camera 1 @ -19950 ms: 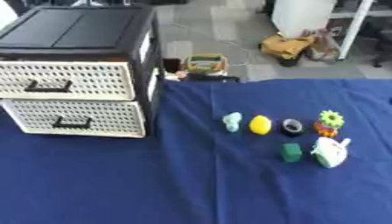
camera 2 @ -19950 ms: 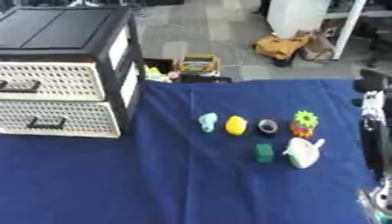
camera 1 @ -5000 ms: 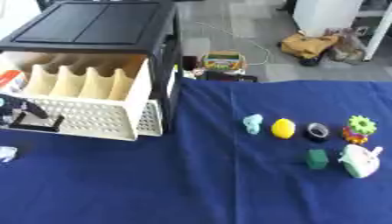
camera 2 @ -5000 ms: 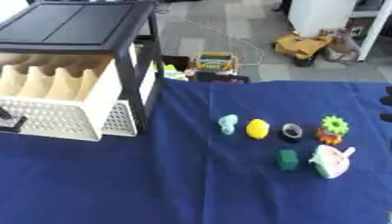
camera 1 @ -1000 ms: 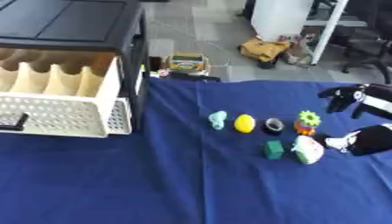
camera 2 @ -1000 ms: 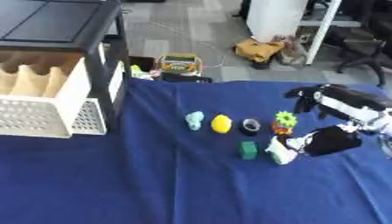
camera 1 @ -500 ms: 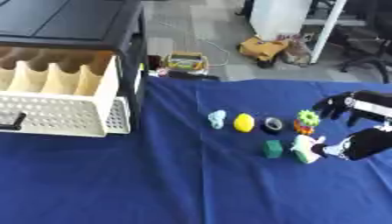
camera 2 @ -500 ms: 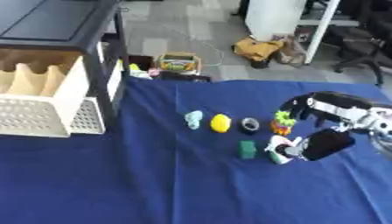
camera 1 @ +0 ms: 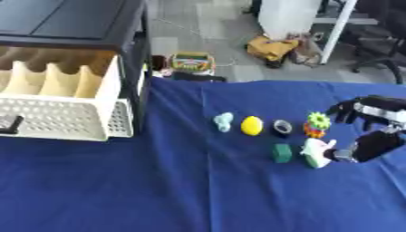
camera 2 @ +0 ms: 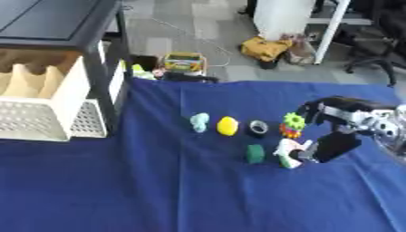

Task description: Pick up objects from table and place into drawer.

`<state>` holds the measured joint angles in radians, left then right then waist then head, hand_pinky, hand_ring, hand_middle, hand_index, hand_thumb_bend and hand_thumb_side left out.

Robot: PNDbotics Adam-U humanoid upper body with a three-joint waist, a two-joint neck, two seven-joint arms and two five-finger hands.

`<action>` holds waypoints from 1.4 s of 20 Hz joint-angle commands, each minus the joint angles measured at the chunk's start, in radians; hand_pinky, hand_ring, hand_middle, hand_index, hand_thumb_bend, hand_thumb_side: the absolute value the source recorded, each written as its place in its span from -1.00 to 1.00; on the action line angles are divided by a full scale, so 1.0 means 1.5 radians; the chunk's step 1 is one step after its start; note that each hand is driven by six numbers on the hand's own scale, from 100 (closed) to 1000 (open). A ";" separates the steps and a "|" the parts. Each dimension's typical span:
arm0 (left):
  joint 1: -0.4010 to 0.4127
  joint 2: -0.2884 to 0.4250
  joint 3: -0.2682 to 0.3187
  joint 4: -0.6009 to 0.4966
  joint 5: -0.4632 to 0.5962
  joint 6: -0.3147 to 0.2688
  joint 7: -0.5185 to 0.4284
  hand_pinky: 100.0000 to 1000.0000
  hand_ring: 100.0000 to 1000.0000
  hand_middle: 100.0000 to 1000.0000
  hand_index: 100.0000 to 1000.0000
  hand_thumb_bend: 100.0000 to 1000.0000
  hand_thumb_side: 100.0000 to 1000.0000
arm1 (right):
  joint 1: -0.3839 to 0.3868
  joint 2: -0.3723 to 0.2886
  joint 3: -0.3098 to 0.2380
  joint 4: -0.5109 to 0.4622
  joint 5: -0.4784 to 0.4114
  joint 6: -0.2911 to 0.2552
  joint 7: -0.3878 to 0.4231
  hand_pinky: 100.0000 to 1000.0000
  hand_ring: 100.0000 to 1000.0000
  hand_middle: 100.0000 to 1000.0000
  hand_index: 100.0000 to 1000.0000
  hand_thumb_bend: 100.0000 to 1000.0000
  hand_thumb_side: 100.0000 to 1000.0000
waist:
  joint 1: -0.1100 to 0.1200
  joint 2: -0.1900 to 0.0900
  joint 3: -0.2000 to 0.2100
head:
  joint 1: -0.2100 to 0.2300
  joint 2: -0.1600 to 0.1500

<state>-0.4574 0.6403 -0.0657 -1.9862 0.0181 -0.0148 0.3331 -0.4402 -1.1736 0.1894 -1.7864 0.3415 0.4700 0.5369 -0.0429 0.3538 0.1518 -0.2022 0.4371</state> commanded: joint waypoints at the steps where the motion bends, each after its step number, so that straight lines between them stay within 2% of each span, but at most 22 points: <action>1: -0.005 0.005 0.005 -0.009 0.005 0.003 -0.001 -0.25 -0.88 -0.19 0.55 -1.00 0.76 | -0.018 -0.011 0.002 0.020 0.014 0.000 0.013 0.31 0.64 0.54 0.87 -0.19 -0.37 | 0.001 -0.011 0.001 | -0.005 -0.004; 11: -0.002 -0.002 0.004 -0.009 0.010 0.001 -0.009 -0.23 -0.88 -0.18 0.55 -1.00 0.75 | -0.054 0.017 0.028 0.081 0.021 0.010 0.031 0.28 0.48 0.54 0.87 -0.16 -0.36 | 0.001 -0.007 0.006 | -0.012 -0.007; 18: 0.000 -0.005 0.004 -0.009 0.010 0.003 -0.014 -0.23 -0.88 -0.18 0.54 -1.00 0.76 | -0.069 0.032 0.038 0.122 0.039 0.021 0.033 0.30 0.59 0.60 0.87 -0.18 -0.28 | 0.001 -0.004 0.008 | -0.013 -0.008; 21: 0.002 -0.008 0.005 -0.009 0.010 0.003 -0.014 -0.23 -0.88 -0.18 0.54 -1.00 0.75 | -0.071 0.036 0.043 0.131 0.047 0.021 0.036 0.31 0.61 0.61 0.86 -0.17 -0.32 | 0.001 -0.002 0.009 | -0.013 -0.009; 24: 0.003 -0.010 0.004 -0.009 0.011 0.003 -0.016 -0.23 -0.88 -0.18 0.54 -1.00 0.76 | -0.073 0.039 0.047 0.143 0.060 0.016 0.041 0.31 0.62 0.61 0.86 -0.18 -0.43 | 0.001 0.001 0.011 | -0.014 -0.011; 28: 0.005 -0.011 0.004 -0.009 0.012 0.003 -0.017 -0.23 -0.88 -0.18 0.54 -1.00 0.76 | -0.076 0.044 0.049 0.157 0.070 0.009 0.047 0.31 0.62 0.61 0.85 -0.18 -0.43 | 0.002 0.004 0.013 | -0.013 -0.014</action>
<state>-0.4454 0.6121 -0.0657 -1.9862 0.0349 -0.0088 0.3101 -0.5373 -1.0835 0.2724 -1.5555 0.4314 0.4844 0.6019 -0.0424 0.3785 0.1725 -0.2190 0.4282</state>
